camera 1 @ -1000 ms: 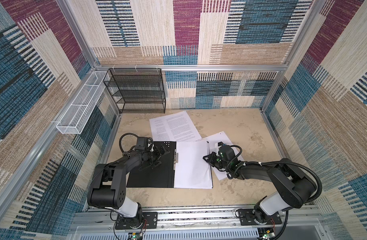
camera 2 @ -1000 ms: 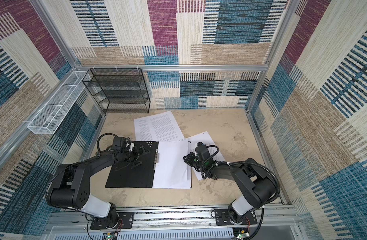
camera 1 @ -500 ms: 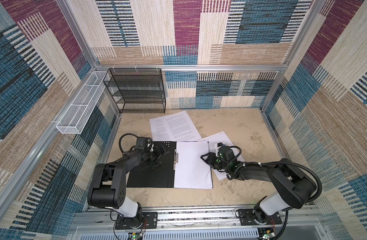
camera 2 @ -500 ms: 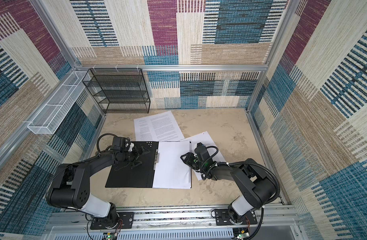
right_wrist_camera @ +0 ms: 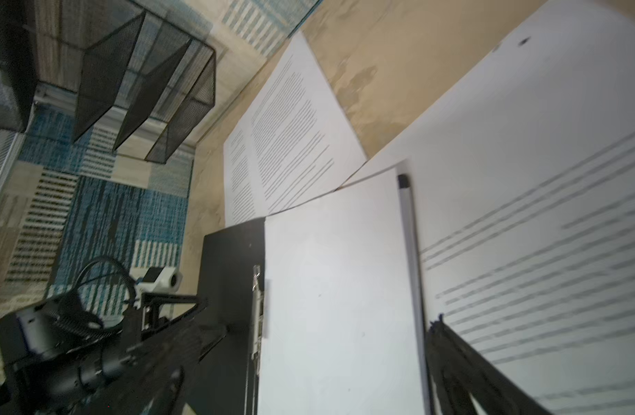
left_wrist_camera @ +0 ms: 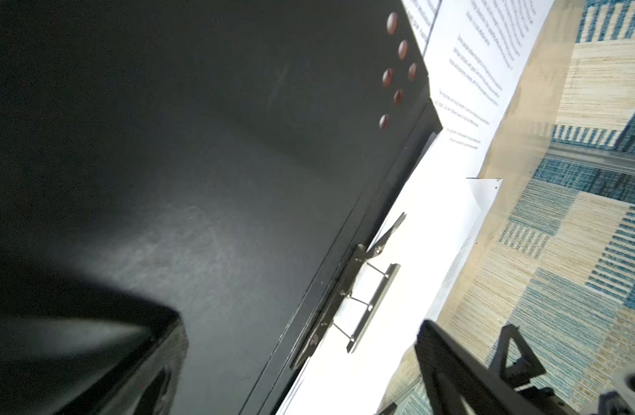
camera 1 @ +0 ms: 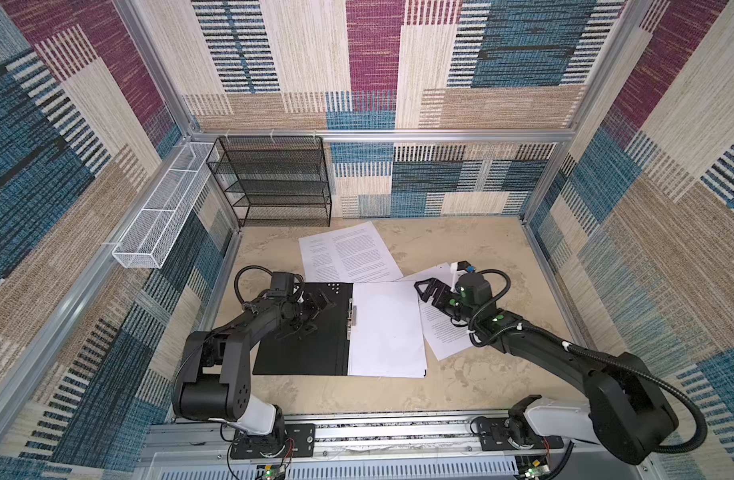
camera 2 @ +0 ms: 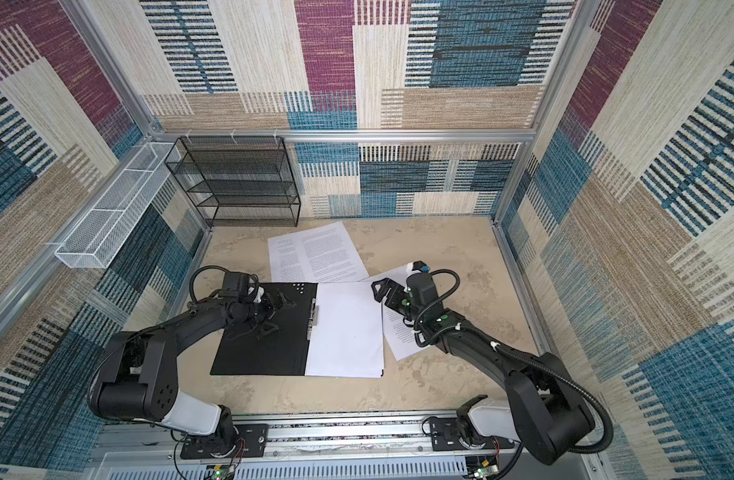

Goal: Put the files into the folder
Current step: 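Open the right gripper and move it to the loose printed sheet, then pin the printed sheet with the left gripper while the right gripper reaches its edge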

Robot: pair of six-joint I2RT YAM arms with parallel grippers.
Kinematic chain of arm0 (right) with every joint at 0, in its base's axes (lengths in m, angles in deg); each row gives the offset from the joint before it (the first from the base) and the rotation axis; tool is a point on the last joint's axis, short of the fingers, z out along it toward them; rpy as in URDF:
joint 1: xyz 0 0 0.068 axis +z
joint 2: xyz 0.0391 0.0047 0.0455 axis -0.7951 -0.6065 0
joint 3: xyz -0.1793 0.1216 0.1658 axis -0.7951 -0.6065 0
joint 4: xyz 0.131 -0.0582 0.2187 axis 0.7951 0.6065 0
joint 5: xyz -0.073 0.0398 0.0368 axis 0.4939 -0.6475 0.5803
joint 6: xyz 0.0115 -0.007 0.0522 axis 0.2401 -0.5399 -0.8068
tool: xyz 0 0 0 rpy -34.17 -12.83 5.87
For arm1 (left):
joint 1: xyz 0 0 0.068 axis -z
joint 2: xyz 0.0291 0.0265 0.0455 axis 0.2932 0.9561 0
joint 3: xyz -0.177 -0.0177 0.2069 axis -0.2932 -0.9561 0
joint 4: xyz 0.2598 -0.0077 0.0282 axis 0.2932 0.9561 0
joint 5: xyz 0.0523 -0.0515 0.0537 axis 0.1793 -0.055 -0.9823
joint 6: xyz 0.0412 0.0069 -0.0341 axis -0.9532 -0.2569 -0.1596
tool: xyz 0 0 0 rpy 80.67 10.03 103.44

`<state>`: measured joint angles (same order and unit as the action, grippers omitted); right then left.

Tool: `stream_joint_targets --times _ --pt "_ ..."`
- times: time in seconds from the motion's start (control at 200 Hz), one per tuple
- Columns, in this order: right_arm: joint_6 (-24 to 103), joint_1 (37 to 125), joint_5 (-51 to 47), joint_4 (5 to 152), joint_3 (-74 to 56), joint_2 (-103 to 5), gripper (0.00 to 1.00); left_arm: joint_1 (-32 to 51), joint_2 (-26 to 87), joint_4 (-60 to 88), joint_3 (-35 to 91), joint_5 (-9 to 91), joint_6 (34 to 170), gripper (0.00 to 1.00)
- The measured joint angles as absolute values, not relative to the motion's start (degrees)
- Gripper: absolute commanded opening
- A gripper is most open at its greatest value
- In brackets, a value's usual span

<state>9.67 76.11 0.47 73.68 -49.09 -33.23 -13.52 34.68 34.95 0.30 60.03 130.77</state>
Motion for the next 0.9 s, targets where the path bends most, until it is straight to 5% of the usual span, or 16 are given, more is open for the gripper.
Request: stream_joint_targets --times 0.275,0.466,0.902 --pt "16.7 69.5 -3.2 80.3 -51.9 -29.5 1.0 -10.4 31.3 40.9 5.4 57.5 127.8 0.99" --pt "18.7 66.3 -3.5 82.4 -53.2 -29.0 1.0 1.5 34.4 43.8 14.8 57.5 123.7 0.99" --pt "20.4 47.9 -5.7 82.4 -55.6 -33.2 1.0 27.3 70.2 44.9 55.0 62.8 121.7 0.99"
